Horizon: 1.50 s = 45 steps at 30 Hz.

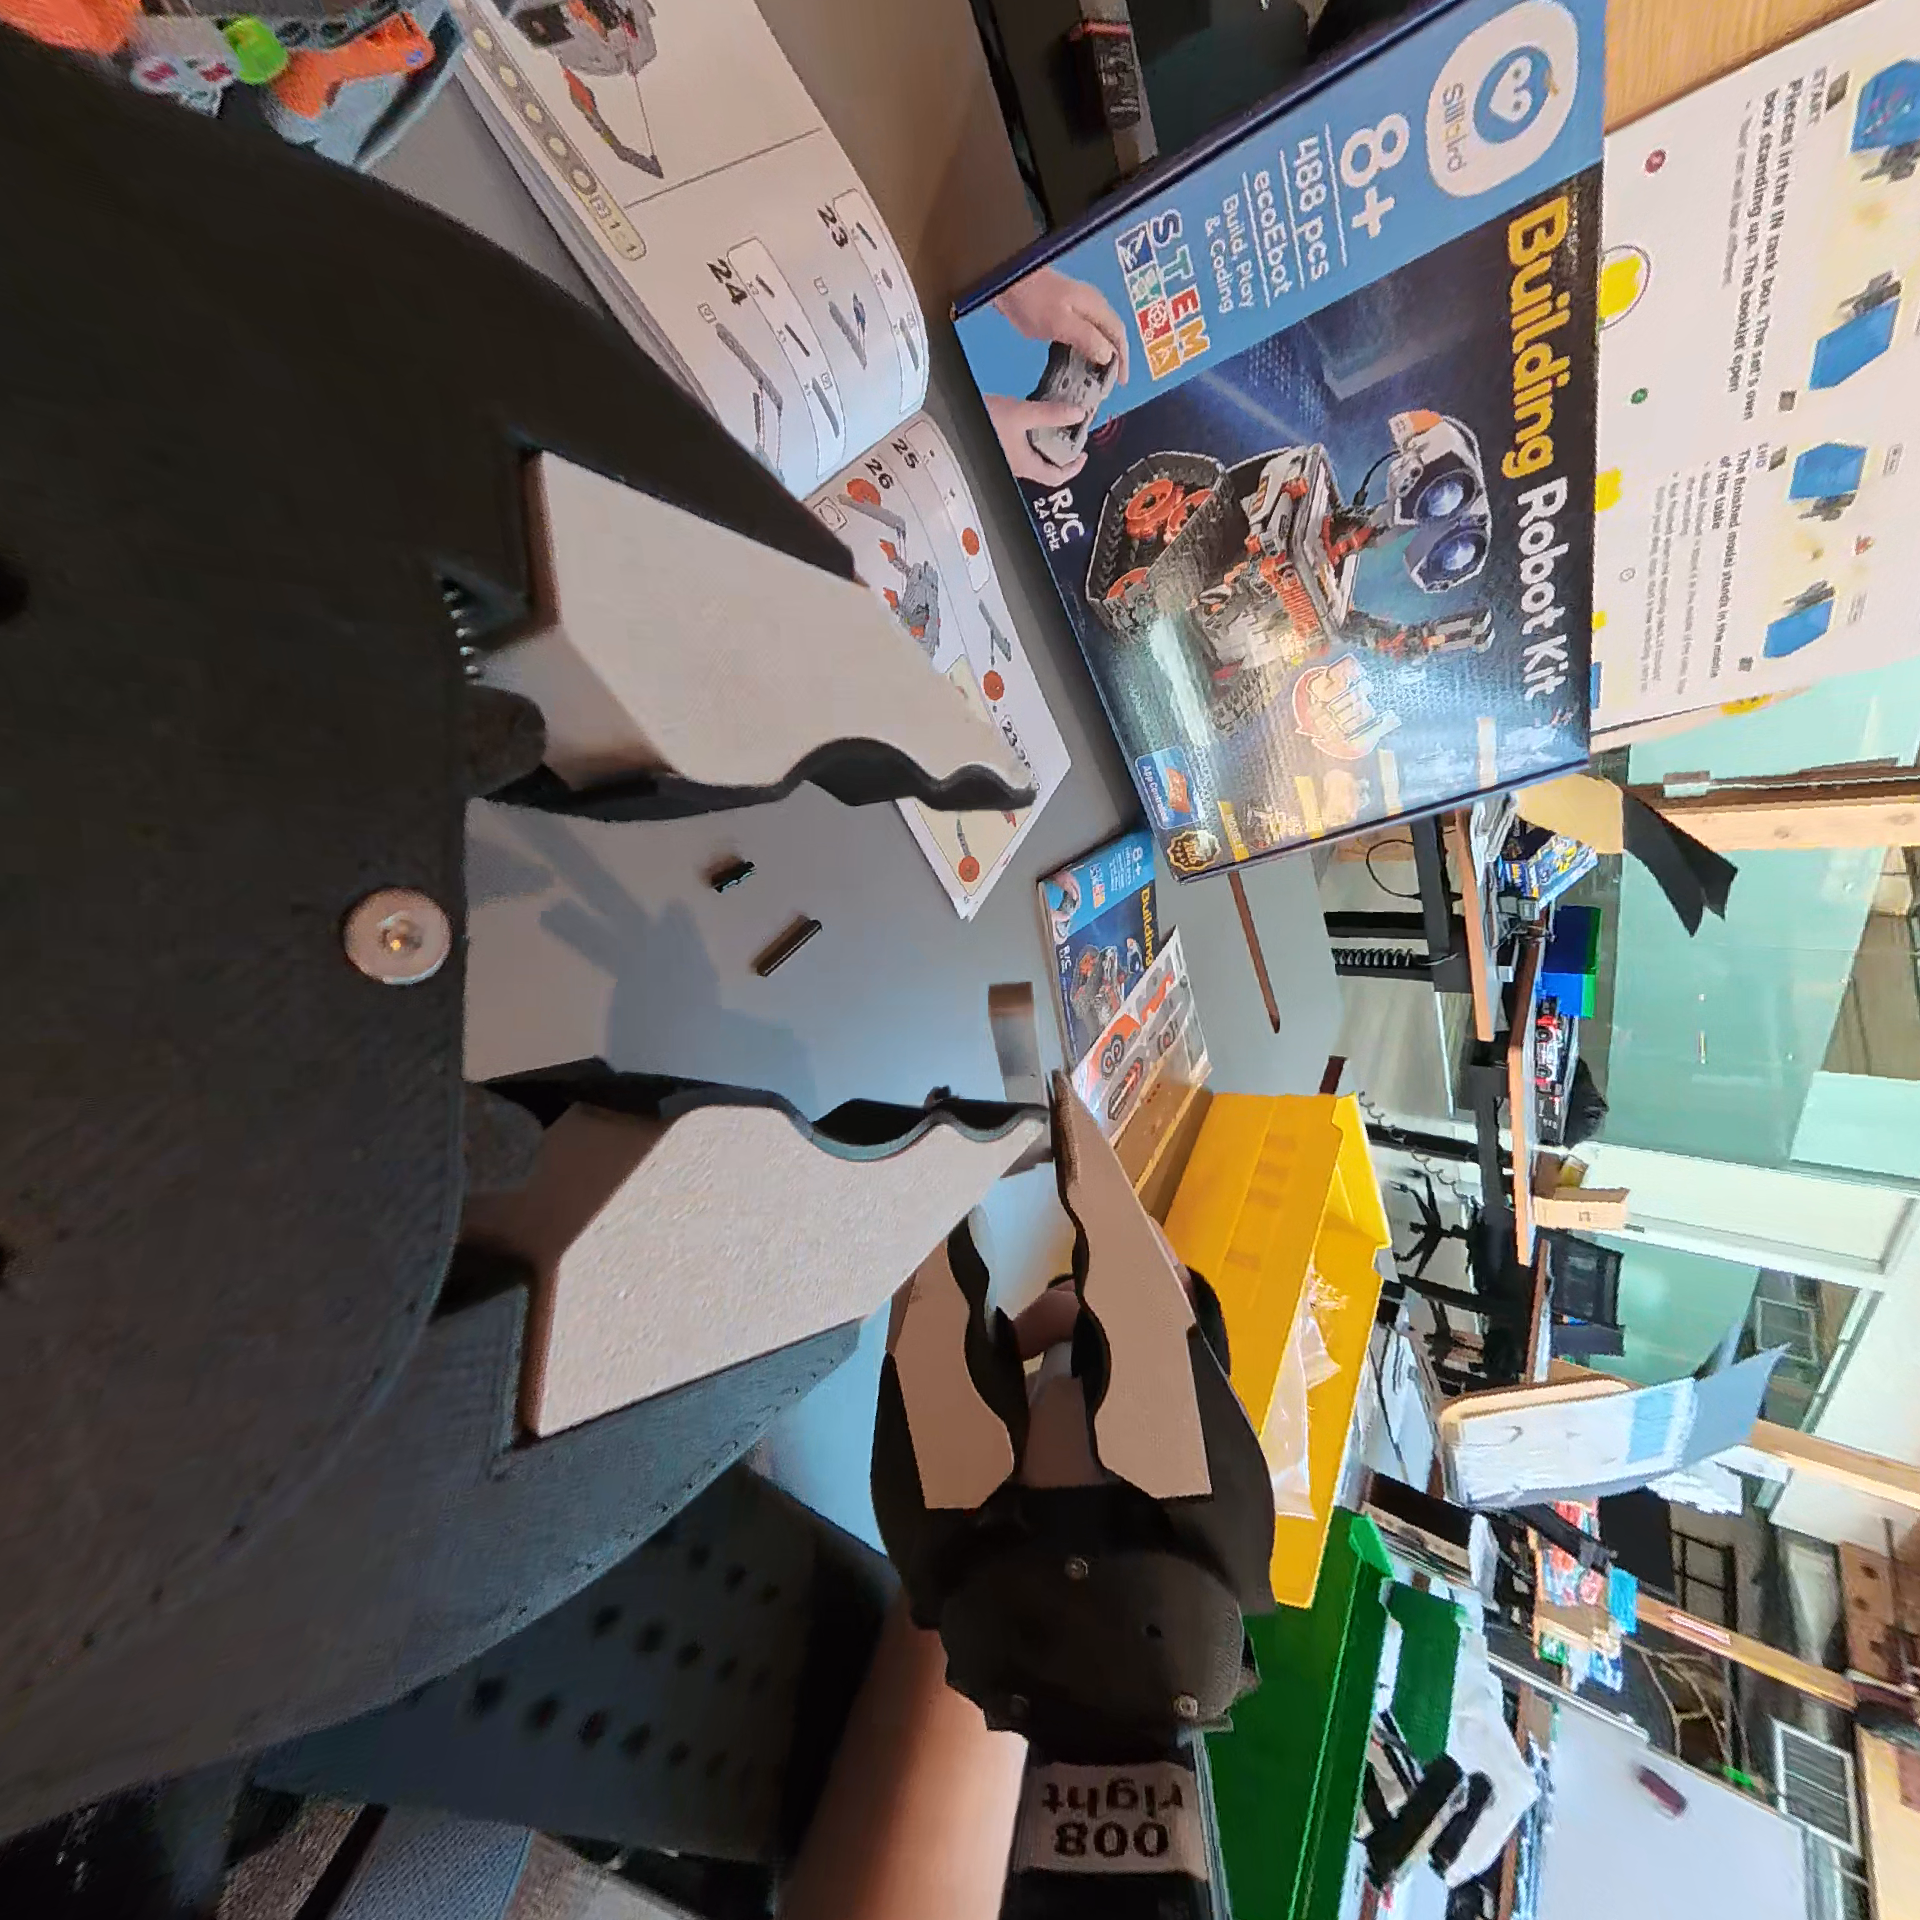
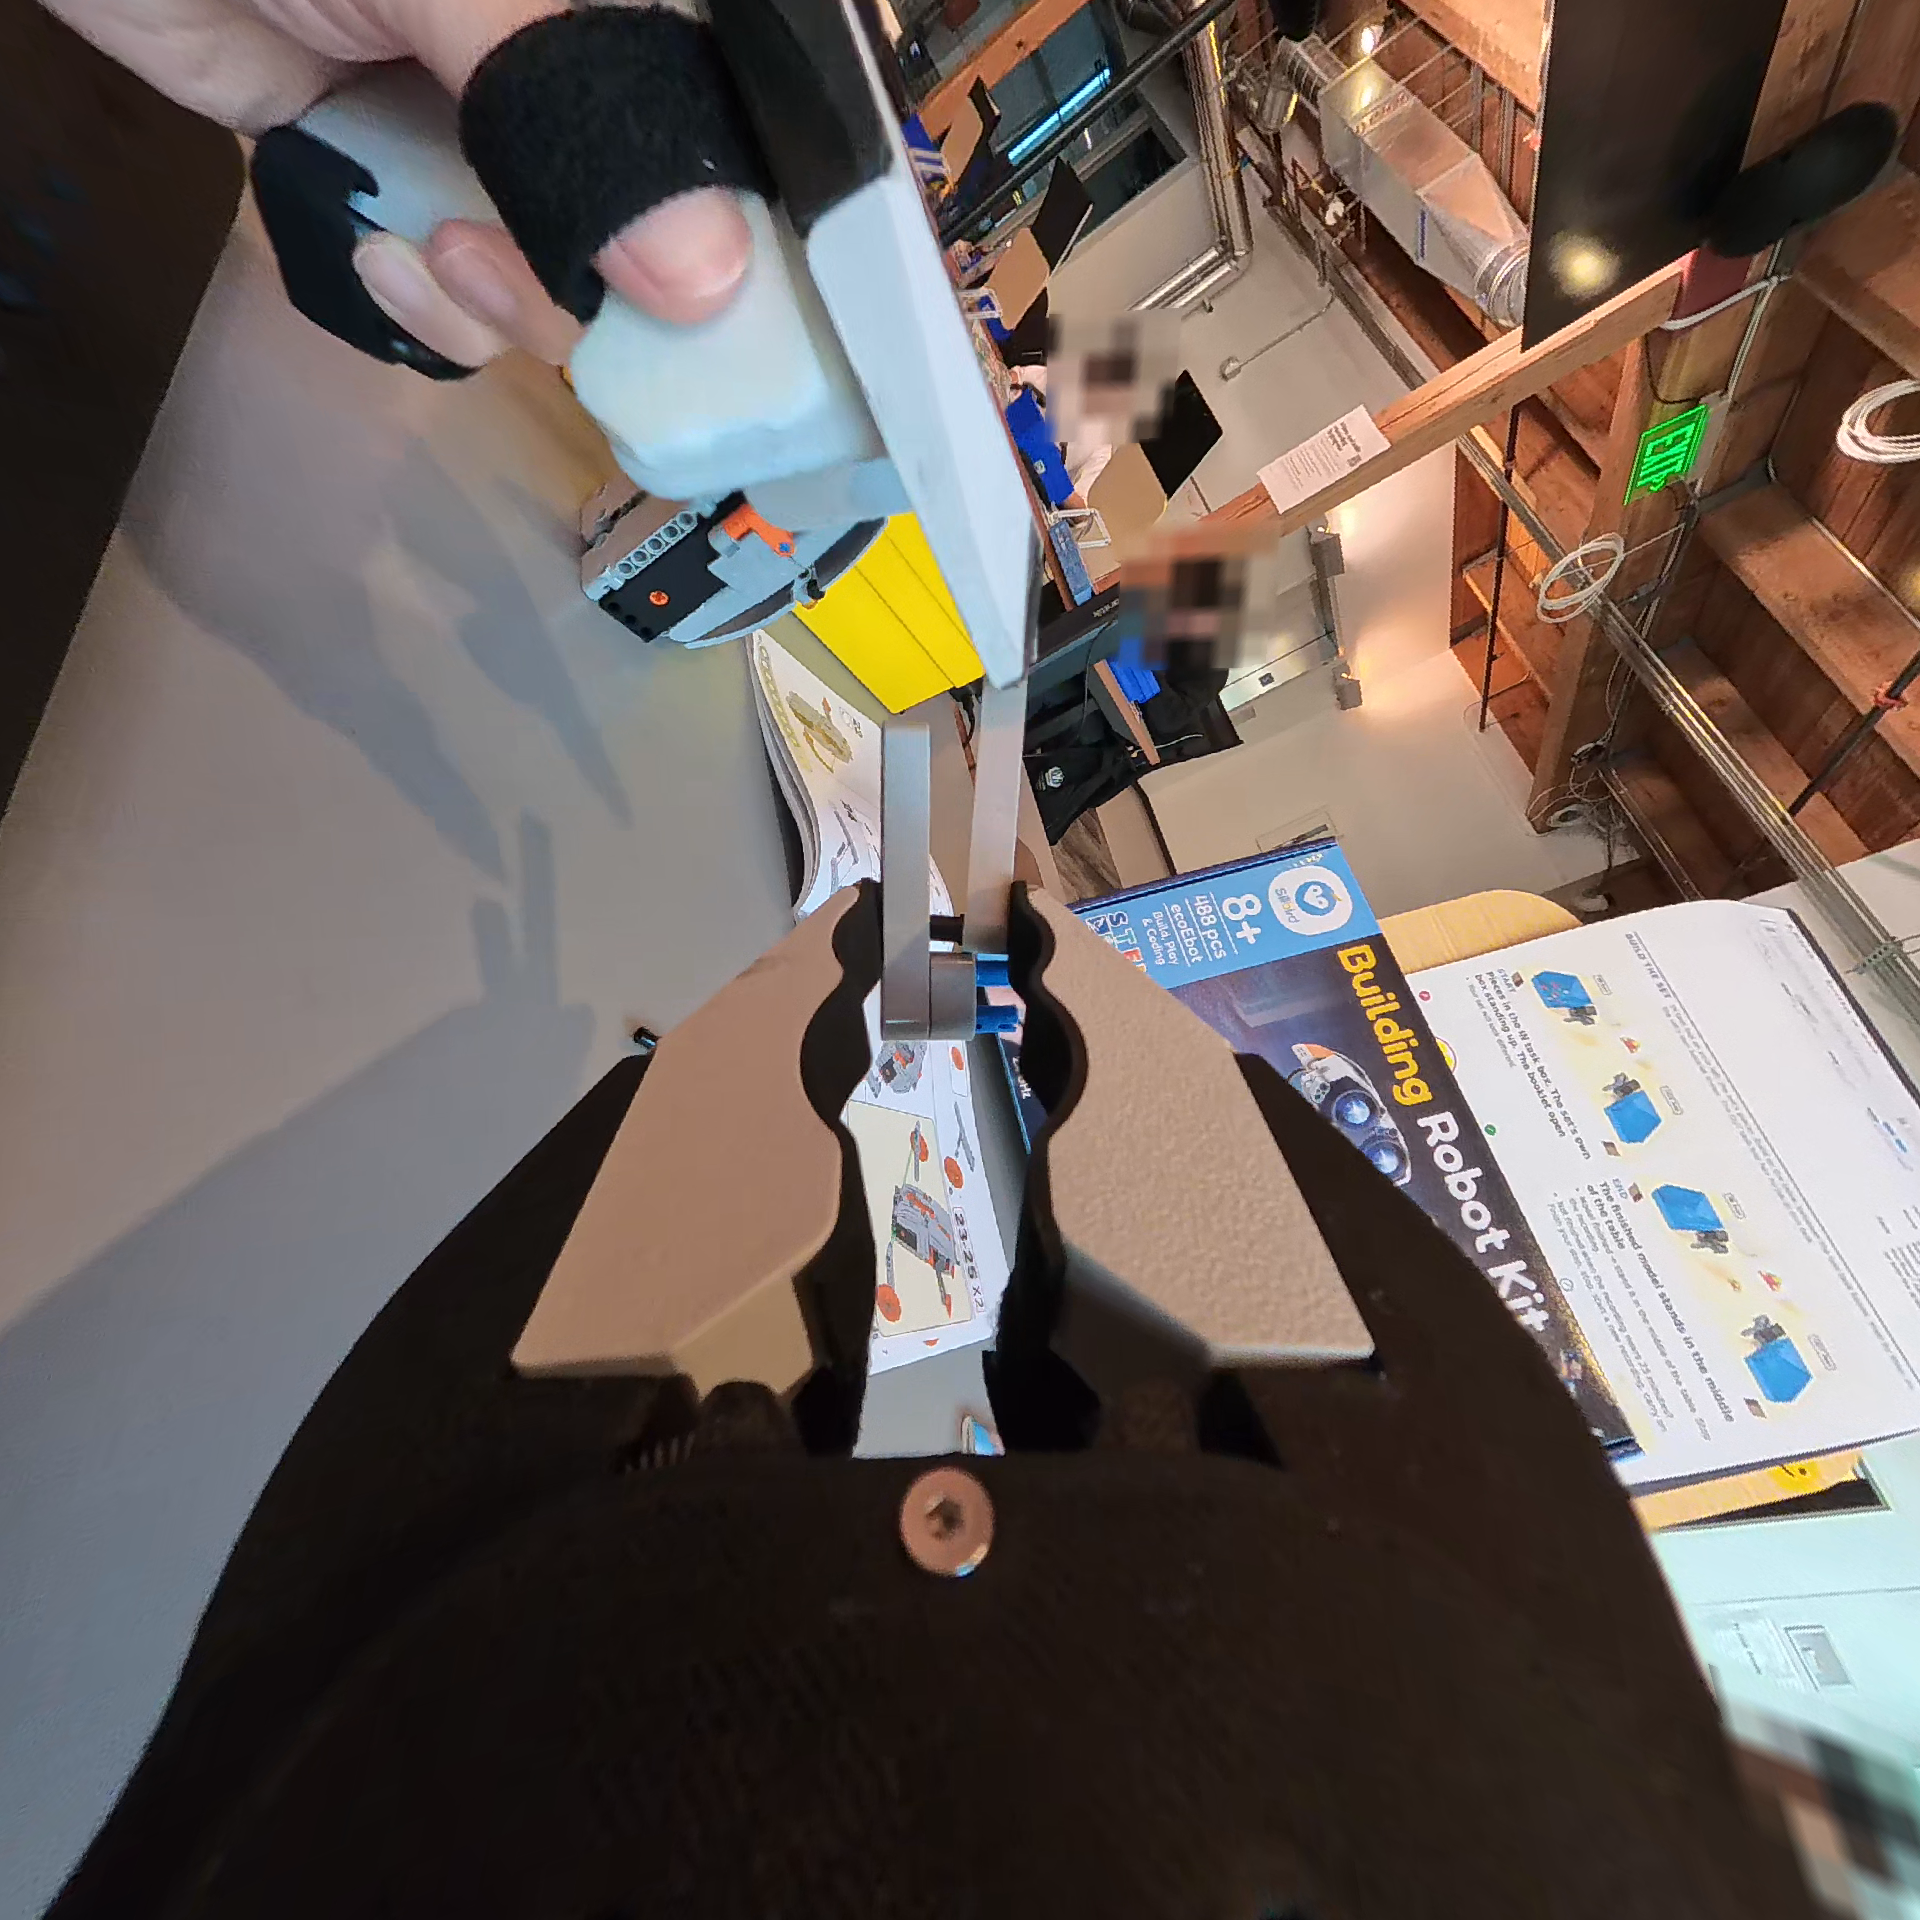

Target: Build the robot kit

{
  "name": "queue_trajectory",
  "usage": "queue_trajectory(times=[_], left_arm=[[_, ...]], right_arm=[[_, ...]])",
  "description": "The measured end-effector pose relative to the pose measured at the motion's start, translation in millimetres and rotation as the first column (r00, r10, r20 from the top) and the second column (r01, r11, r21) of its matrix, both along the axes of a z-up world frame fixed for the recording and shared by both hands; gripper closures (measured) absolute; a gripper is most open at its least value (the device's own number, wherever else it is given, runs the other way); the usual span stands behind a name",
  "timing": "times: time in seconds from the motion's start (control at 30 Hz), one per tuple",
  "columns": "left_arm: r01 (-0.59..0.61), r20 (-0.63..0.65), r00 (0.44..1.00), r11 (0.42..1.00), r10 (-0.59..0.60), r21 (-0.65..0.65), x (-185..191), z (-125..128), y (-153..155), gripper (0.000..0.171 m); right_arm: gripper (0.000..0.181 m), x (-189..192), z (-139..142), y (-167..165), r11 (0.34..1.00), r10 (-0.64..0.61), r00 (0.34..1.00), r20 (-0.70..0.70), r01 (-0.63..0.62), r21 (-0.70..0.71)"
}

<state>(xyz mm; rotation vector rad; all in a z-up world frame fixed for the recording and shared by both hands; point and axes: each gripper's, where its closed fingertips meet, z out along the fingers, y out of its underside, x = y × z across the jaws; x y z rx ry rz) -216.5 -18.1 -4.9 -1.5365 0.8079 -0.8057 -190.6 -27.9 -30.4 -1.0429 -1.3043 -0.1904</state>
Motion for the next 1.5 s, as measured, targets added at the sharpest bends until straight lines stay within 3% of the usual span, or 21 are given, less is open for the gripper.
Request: queue_trajectory(times=[0.17,0.3,0.37,0.5,0.57,0.73,0.83,0.9,0.97,1.03,1.13,1.23,1.27,1.4,1.5], left_arm=[[-0.026,-0.028,0.999,1.000,0.026,0.009,0,-1,6,0.119],[-0.122,-0.024,0.992,0.990,0.124,0.066,-20,9,16,0.121],[-0.112,0.034,0.993,0.993,0.111,0.026,-28,16,16,0.119],[-0.099,-0.034,0.994,0.994,0.101,0.043,-27,7,11,0.120],[-0.092,-0.044,0.995,0.995,0.094,0.049,-25,5,8,0.127],[0.003,-0.006,1.000,1.000,-0.003,-0.022,-24,3,-4,0.171],[0.043,0.032,0.999,0.999,-0.042,-0.003,-28,17,-11,0.171],[0.095,-0.039,0.995,0.995,-0.094,0.027,-23,20,-18,0.171],[0.123,-0.139,0.983,0.991,-0.116,0.045,-16,16,-20,0.141],[0.192,-0.221,0.958,0.981,-0.185,0.012,-8,9,-25,0.136],[0.333,-0.333,0.862,0.921,-0.384,-0.200,5,-22,-41,0.135],[0.337,-0.442,0.747,0.856,-0.497,-0.393,9,-62,-43,0.143],[0.348,-0.429,0.723,0.821,-0.542,-0.452,10,-69,-46,0.152],[0.366,-0.306,0.676,0.666,-0.670,-0.650,15,-82,-57,0.159],[0.346,-0.289,0.649,0.611,-0.704,-0.712,16,-93,-61,0.163]], right_arm=[[0.159,1,1,0,1.000,-0.005,1.000,0.009,0.005,0.012],[0.159,4,-2,4,1.000,-0.014,1.000,0.009,0.014,-0.005],[0.159,4,-2,4,1.000,-0.013,1.000,0.010,0.013,-0.010],[0.159,1,-3,2,1.000,-0.009,1.000,0.022,0.009,0.000],[0.159,1,-4,2,1.000,-0.011,1.000,0.028,0.011,0.005],[0.159,2,-4,2,1.000,-0.009,0.999,0.035,0.008,0.013],[0.159,0,-8,2,1.000,0.003,0.999,0.043,-0.003,-0.006],[0.159,-2,-12,-1,0.999,0.032,0.998,0.051,-0.030,-0.022],[0.159,-5,-17,-3,0.998,0.054,0.996,0.073,-0.052,-0.030],[0.159,-10,-24,-11,0.994,0.111,0.987,0.113,-0.107,-0.036],[0.159,-14,-34,-14,0.992,0.130,0.977,0.167,-0.127,-0.028],[0.159,-17,-40,-19,0.987,0.158,0.966,0.205,-0.158,-0.019],[0.159,-18,-42,-21,0.985,0.171,0.960,0.223,-0.172,-0.017],[0.159,-19,-50,-25,0.981,0.175,0.937,0.302,-0.193,0.031],[0.159,-20,-57,-25,0.980,0.167,0.922,0.348,-0.193,0.041]])
